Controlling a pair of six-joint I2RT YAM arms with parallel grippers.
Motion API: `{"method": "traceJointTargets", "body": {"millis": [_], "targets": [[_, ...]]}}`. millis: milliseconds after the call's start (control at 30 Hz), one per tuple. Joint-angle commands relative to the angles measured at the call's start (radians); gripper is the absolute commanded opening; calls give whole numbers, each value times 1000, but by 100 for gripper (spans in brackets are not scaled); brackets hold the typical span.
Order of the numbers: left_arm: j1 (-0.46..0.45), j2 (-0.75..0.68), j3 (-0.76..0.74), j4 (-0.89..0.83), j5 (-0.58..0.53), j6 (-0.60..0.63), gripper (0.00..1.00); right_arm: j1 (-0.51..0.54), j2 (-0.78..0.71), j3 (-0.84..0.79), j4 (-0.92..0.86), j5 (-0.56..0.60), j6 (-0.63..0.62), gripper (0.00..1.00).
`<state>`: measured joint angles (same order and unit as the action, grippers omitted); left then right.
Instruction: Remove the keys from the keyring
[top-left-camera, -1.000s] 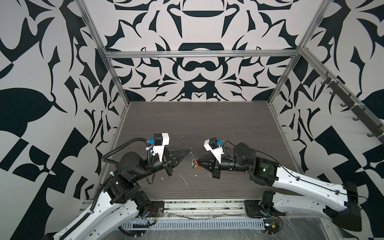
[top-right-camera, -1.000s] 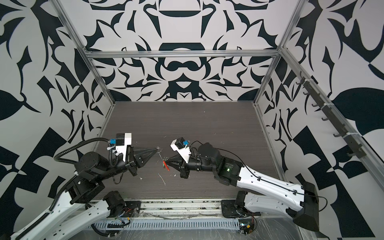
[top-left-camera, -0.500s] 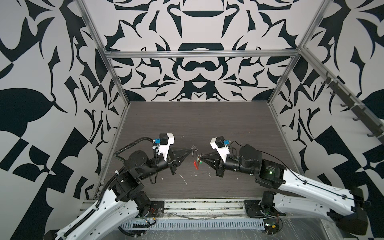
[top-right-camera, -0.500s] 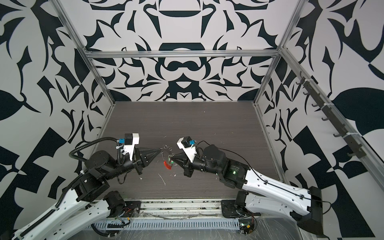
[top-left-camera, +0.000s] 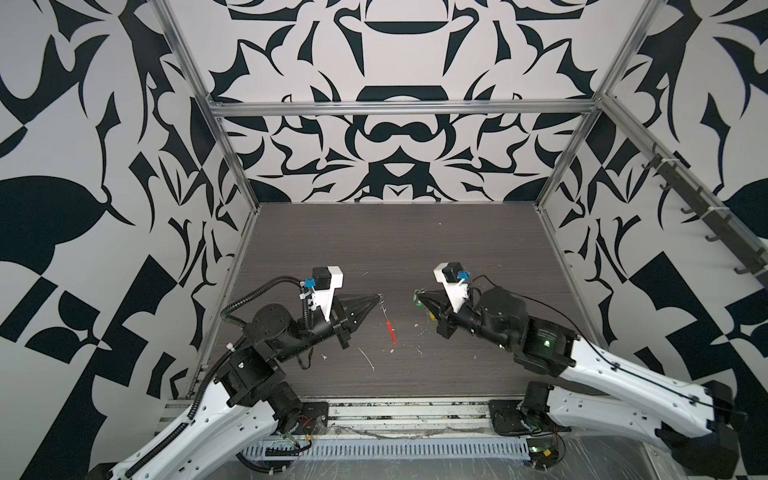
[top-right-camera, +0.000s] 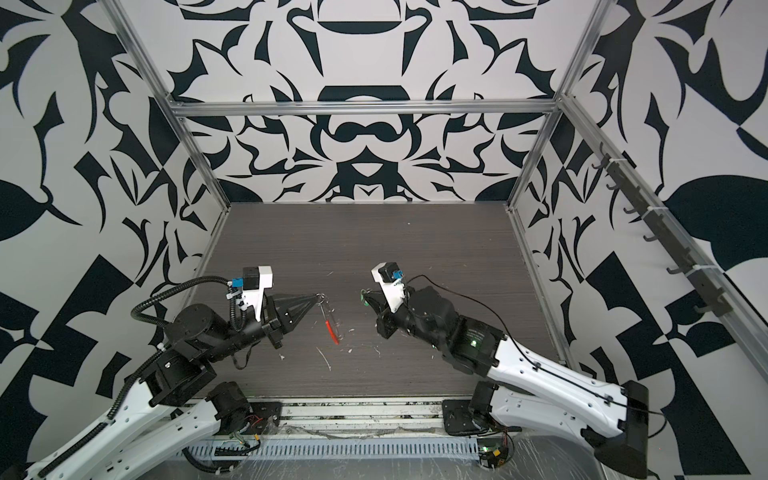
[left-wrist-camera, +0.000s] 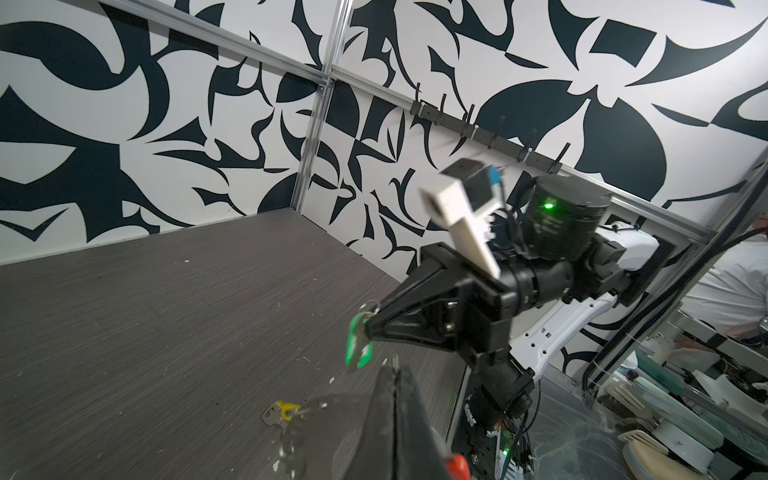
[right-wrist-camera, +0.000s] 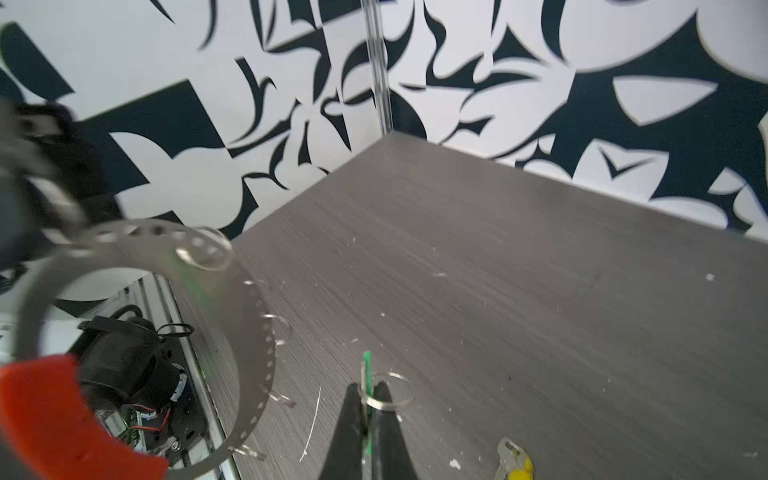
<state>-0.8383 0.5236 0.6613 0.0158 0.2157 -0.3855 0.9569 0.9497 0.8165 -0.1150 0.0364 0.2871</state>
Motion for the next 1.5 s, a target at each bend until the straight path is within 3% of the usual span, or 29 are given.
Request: {"method": "traceJointTargets", "body": {"millis": [0, 133, 500, 767, 1033, 1200, 1467], "targets": [[-2, -17, -7, -5, -16, -6, 0, -122, 118, -2, 42, -245, 118, 0], [-3, -23, -8, -8, -20, -10, 0, -167, 303, 8, 92, -386, 136, 0], [-2, -21, -28, 13, -13, -27, 0, -202, 705, 94, 150, -404, 164, 0], [-2, -17, -47, 35, -9, -35, 0, -215, 853, 120, 126, -363, 190, 0], [-2, -19, -50, 33, -10, -36, 0, -215, 897, 125, 71, -261, 203, 0], [-2, -18, -55, 36, -11, -39, 0, -216, 897, 116, 61, -231, 208, 27], [-2, -18, -57, 32, -14, -44, 0, -216, 813, 84, 58, -156, 221, 50]]}}
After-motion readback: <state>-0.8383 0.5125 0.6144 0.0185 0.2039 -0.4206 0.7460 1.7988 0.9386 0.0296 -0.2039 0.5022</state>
